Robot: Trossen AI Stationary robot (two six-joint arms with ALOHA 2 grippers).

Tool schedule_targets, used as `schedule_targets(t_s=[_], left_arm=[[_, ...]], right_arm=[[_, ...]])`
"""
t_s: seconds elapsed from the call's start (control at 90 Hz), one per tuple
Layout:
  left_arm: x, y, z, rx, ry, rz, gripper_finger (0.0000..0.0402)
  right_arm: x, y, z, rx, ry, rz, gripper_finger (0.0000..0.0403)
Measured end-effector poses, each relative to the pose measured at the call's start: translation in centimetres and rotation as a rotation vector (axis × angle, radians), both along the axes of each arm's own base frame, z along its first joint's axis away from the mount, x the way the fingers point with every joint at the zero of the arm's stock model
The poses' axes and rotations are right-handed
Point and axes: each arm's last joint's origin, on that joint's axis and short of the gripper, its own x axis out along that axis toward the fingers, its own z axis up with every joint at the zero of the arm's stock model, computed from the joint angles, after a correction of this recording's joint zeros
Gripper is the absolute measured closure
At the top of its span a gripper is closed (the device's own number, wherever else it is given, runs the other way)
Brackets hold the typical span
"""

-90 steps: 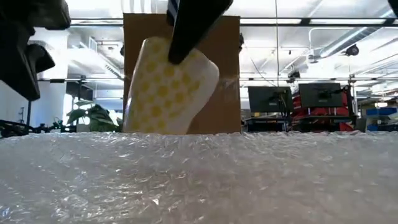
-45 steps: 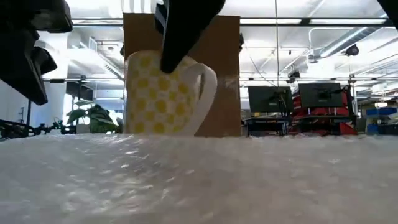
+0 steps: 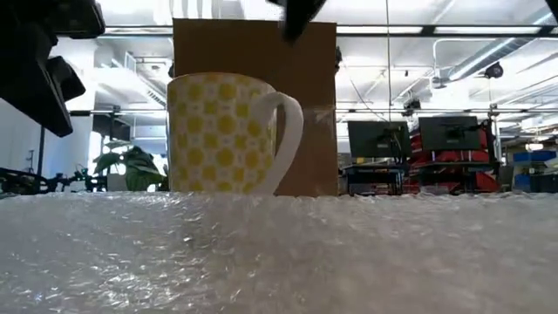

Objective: Wrap mug
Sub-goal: Wrap the yellow mug using the bubble wrap

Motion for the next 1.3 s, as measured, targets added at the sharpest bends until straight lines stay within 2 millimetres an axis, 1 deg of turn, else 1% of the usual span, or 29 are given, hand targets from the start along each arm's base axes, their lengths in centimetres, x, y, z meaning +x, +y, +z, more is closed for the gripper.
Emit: schedule_targets(t_s=[0.133,0.233,0.389,0.478,0.678,0.778,0.911,1.033,1.1,1.189,1.3], left_arm=[[0.0,0.0,0.0,-0.004,-0.005,0.000,0.0402],[0.1,-0.1,0.0,0.002,-0.007,-0.011,0.0402],[0.1,-0.1,0.1,0.018,-0.016,-0.026,0.0402],[0.2,-0.1,0.1,0.031,-0.026,-0.038,0.0402],[0.5,-0.3,0.4,0.024,-0.061,-0.062,0.0402],[0.6,-0.4,0.4,0.026,-0.075,-0.077,0.0402],[0.7,-0.5,0.6,0.035,-0.102,-0.085,0.0402],[0.9,-0.4,0.7,0.050,-0.126,-0.074,0.0402],[1.0,-0.5,0.7,0.053,-0.130,-0.079,0.0402],[1.1,-0.5,0.5,0.058,-0.125,-0.077,0.0402],[1.3,-0.6,0.2,0.066,-0.115,-0.076,0.0402]], right_arm=[[-2.4,1.5,0.0,-0.028,0.083,-0.016,0.0194],[-4.4,2.6,-0.6,-0.058,0.126,-0.043,0.0193],[-8.0,3.8,-2.3,-0.132,0.192,-0.163,0.0203],[-10.7,4.3,-2.9,-0.175,0.187,-0.241,0.0209],[-16.7,5.0,-5.5,-0.232,0.219,-0.384,0.0221],[-18.6,5.0,-6.9,-0.214,0.196,-0.434,0.0226],[-20.2,4.8,-9.1,-0.192,0.176,-0.444,0.0233],[-20.6,4.6,-11.3,-0.168,0.140,-0.393,0.0244],[-20.5,4.7,-12.0,-0.145,0.085,-0.361,0.0258],[-20.0,4.8,-12.6,-0.109,0.007,-0.305,0.0296],[-19.3,4.7,-12.8,-0.090,-0.040,-0.256,0.0373]])
